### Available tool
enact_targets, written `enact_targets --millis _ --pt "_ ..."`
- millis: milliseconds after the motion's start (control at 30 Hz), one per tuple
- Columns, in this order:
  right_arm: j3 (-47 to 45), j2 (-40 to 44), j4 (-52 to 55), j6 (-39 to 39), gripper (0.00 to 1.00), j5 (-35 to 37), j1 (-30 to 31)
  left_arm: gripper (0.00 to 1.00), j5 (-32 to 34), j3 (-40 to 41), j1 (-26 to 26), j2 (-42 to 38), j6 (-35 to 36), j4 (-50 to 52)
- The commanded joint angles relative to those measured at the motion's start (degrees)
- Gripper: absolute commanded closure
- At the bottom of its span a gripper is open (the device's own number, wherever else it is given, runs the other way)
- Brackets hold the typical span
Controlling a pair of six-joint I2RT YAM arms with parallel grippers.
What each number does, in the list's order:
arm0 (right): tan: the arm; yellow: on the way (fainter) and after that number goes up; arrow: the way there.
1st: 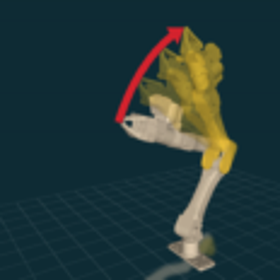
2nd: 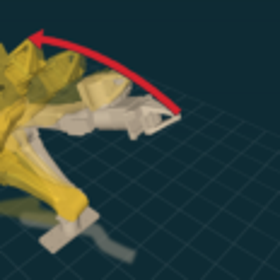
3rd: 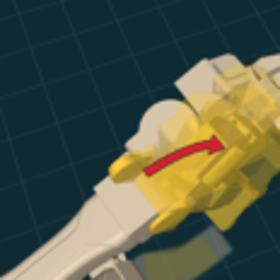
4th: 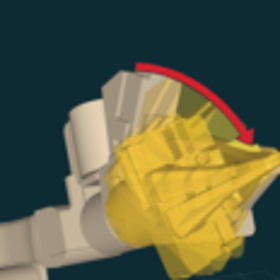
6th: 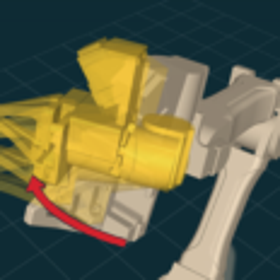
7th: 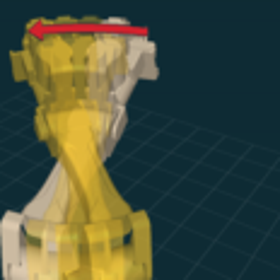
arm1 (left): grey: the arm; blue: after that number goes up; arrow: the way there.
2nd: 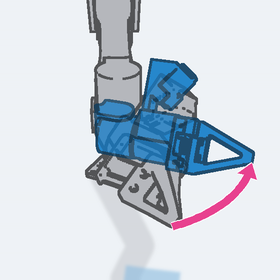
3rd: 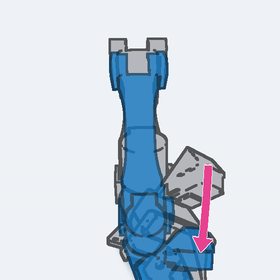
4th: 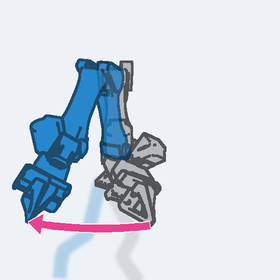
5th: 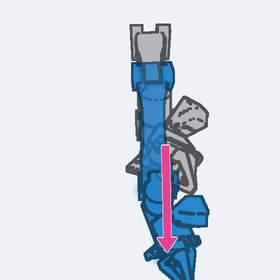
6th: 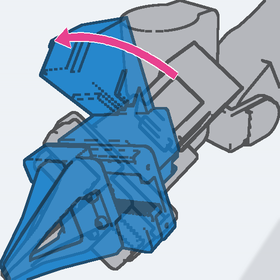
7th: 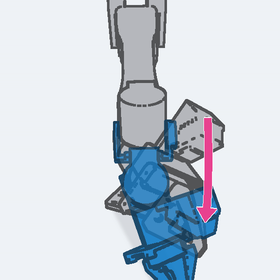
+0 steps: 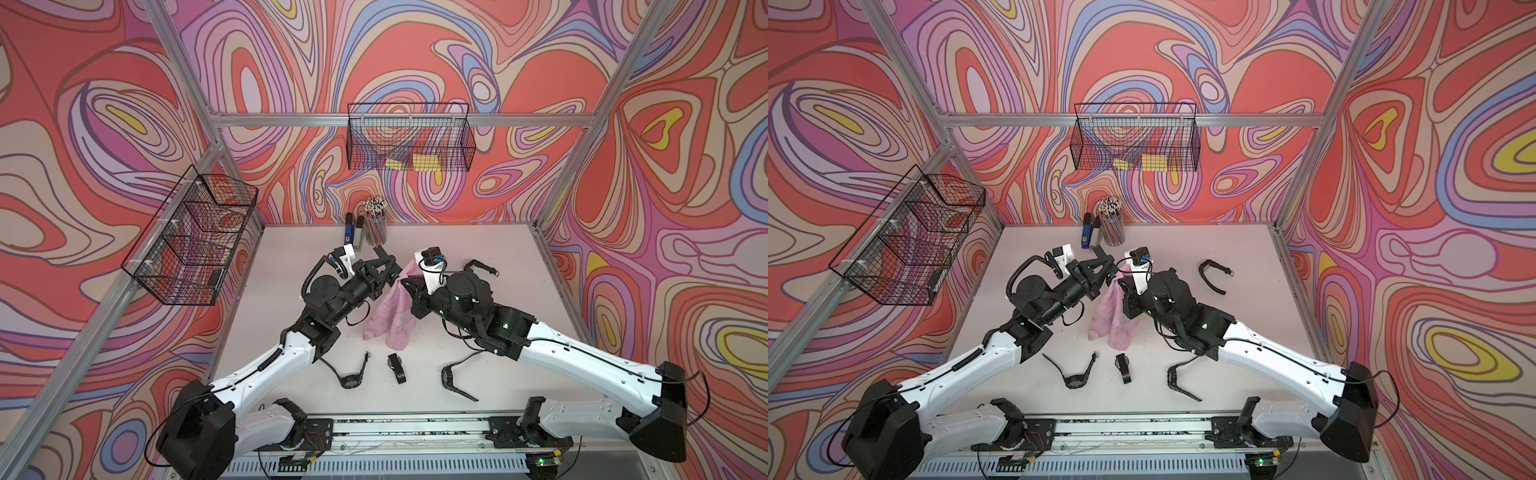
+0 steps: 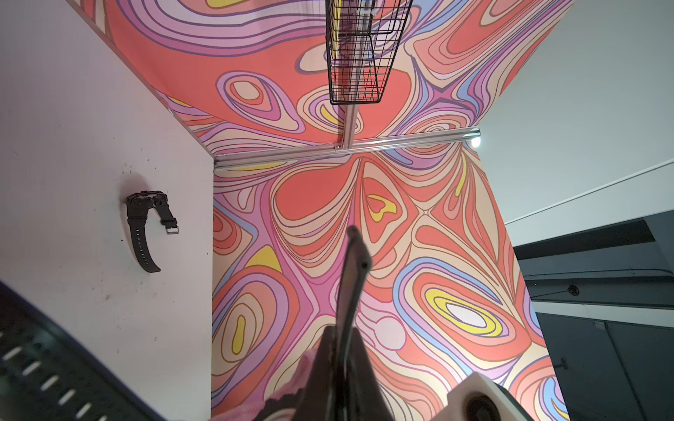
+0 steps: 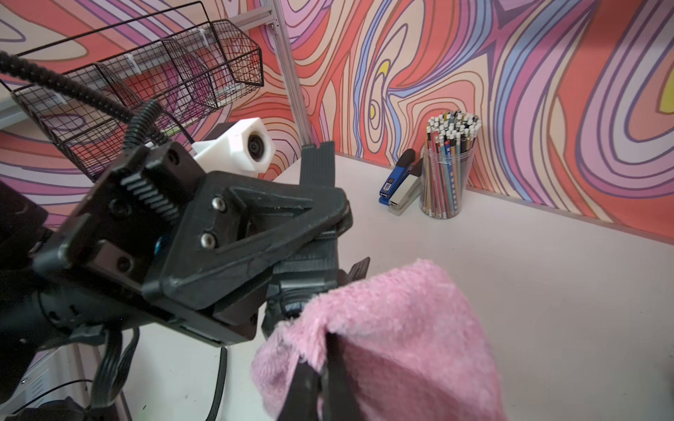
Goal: Wipe the watch dial
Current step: Wipe the dirt from the watch dial.
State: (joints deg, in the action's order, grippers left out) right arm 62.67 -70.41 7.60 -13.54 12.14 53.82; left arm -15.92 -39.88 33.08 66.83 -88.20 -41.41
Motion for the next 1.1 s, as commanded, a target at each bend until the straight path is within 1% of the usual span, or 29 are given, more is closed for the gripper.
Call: enact_targets --millis 0,67,200,233,367,433,567,633,733,867,1067 --pt "2.8 -0.3 0.5 1.7 1.00 7.3 -0.6 1.00 -2.1 0.0 1.2 -2.0 -1.0 -2.9" --pt "3.2 -0.7 0.3 1.7 1.00 6.9 -0.6 1.00 -2.2 -0.1 1.3 -2.2 -1.1 -2.9" --pt "5.2 -3.9 0.6 0.6 1.00 1.8 -0.4 1.00 -2.1 -0.6 1.3 -1.3 -1.2 -3.4" --pt "5.5 -4.8 0.3 0.8 1.00 1.5 0.6 1.00 -2.2 -0.7 1.3 -0.8 -1.4 -3.9" --pt "8.0 -9.8 0.6 2.5 1.00 3.5 5.6 1.00 -2.2 -1.2 1.3 1.3 -3.1 -7.3" --pt "8.0 -10.6 0.2 2.2 1.00 3.9 5.9 1.00 -2.2 -1.4 1.3 1.8 -3.5 -8.2" --pt "6.0 -8.6 -2.3 2.4 1.00 6.0 5.9 1.00 -2.1 -1.4 1.3 1.0 -3.4 -7.9" --pt "5.7 -7.6 -2.0 3.1 1.00 8.9 5.7 1.00 -1.7 -1.0 1.3 0.4 -3.7 -7.8" --pt "5.2 -5.8 -1.1 2.8 1.00 9.7 3.3 1.00 -0.7 0.7 1.2 -0.1 -5.6 -9.9" --pt "3.9 -3.2 -1.1 1.6 1.00 7.9 -0.9 1.00 -0.4 1.9 1.3 -0.3 -7.8 -12.9" --pt "4.8 -3.5 -0.4 2.1 1.00 6.0 -1.5 1.00 0.1 1.6 1.3 -1.4 -7.9 -12.4"
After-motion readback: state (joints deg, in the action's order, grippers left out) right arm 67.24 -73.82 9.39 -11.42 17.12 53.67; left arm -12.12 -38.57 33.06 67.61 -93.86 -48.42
